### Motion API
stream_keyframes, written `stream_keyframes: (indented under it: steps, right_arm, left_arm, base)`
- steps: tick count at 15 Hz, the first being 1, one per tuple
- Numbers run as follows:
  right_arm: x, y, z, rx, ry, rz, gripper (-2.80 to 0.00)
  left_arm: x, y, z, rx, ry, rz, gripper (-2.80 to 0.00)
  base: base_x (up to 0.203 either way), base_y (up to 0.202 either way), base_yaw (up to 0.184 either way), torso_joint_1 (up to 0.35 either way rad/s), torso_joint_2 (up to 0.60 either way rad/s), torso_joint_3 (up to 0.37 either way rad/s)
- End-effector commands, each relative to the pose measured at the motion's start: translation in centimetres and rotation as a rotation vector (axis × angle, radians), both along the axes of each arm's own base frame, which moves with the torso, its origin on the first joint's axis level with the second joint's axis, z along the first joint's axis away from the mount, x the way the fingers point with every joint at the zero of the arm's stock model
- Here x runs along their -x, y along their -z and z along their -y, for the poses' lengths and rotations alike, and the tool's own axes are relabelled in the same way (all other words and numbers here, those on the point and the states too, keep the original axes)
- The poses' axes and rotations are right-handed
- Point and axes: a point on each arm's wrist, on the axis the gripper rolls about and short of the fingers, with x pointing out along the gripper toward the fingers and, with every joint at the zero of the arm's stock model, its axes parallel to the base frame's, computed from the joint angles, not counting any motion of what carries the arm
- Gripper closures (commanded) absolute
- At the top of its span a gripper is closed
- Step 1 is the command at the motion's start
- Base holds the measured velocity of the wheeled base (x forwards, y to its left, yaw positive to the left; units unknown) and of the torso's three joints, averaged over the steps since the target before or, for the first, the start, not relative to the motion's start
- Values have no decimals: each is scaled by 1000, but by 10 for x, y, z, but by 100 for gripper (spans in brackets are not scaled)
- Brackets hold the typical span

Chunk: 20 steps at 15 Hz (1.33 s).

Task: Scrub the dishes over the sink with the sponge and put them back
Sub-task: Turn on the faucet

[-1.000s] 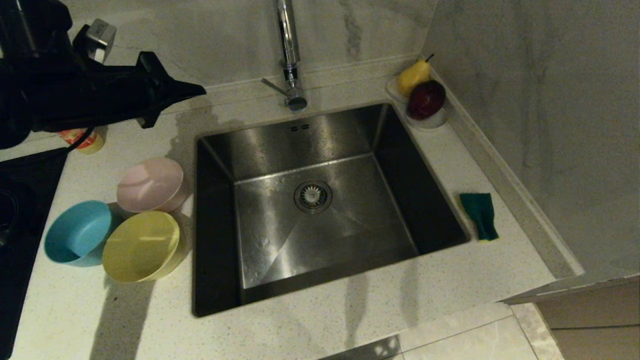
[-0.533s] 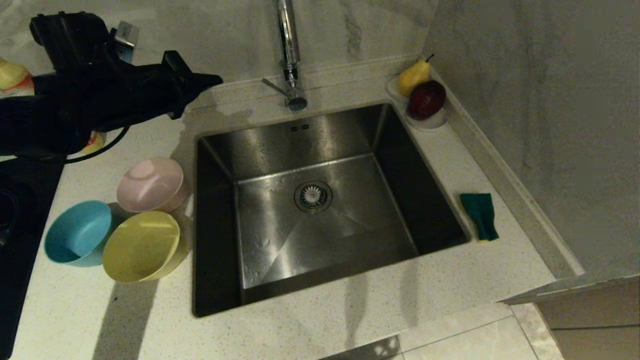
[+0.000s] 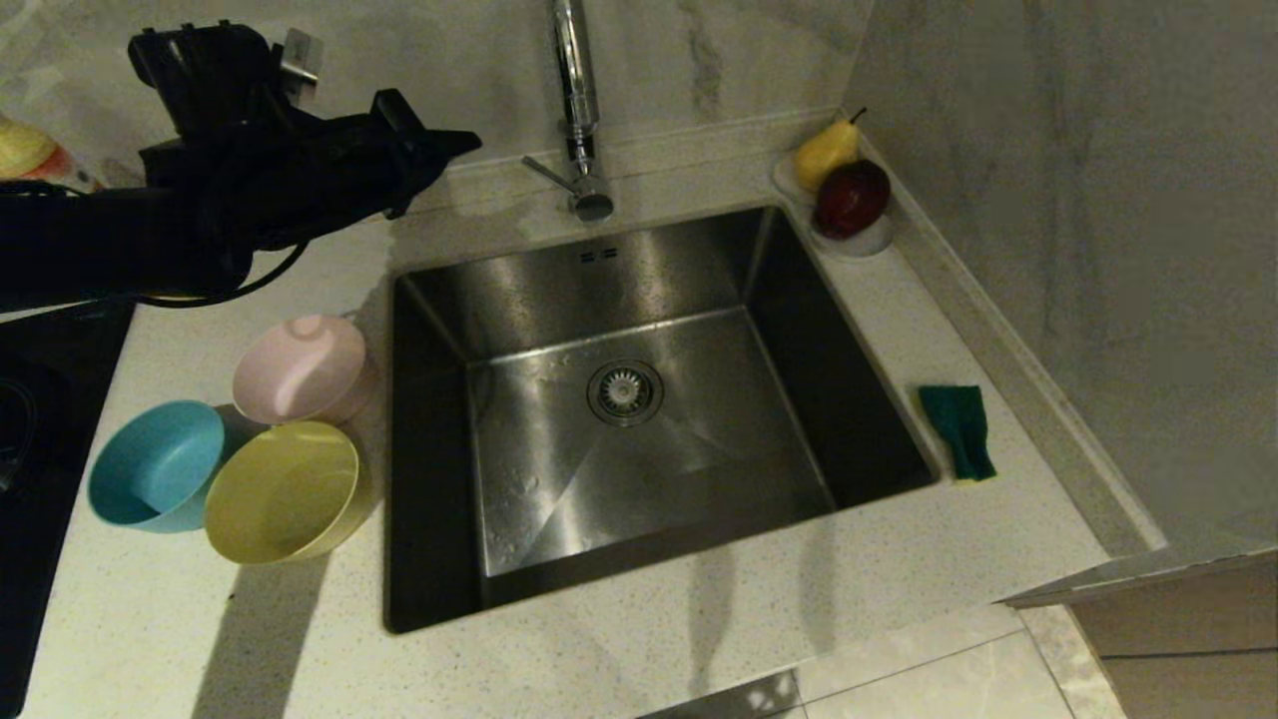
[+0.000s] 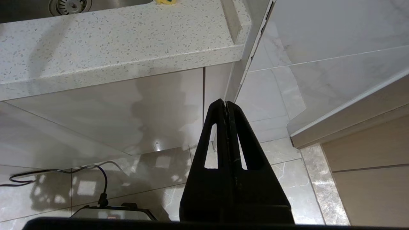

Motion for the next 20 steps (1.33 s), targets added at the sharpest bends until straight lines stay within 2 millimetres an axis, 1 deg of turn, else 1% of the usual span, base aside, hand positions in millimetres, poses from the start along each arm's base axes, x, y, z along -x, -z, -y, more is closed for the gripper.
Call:
stream_keyframes:
  steps: [1,2,5,10,17,20]
  right_arm:
    - [0,0,0,1,0,-2,0]
    - [0,0,0,-1,0,-1,0]
    - [0,0,0,-1,-1,0,0]
    - [0,0,0,0,1,-1,0]
    - [0,0,0,0,0,-2,0]
    - [0,0,0,-1,-1,-2,0]
  left_arm:
    - [-12,9,12,8,15,30,0]
    - [-13,10,17,14,10,46,0]
    - [-17,15,22,14,18,42,0]
    - [-23,21,25,16,1,30,0]
    - [-25,21,29,19,8,40,0]
    - [-28,22,38,27,-5,42,0]
  base:
    - [0,0,0,0,0,0]
    - [0,0,0,0,0,0]
    - [0,0,0,0,0,0]
    - [0,0,0,0,0,0]
    - [0,0,0,0,0,0]
    - [0,0,0,0,0,0]
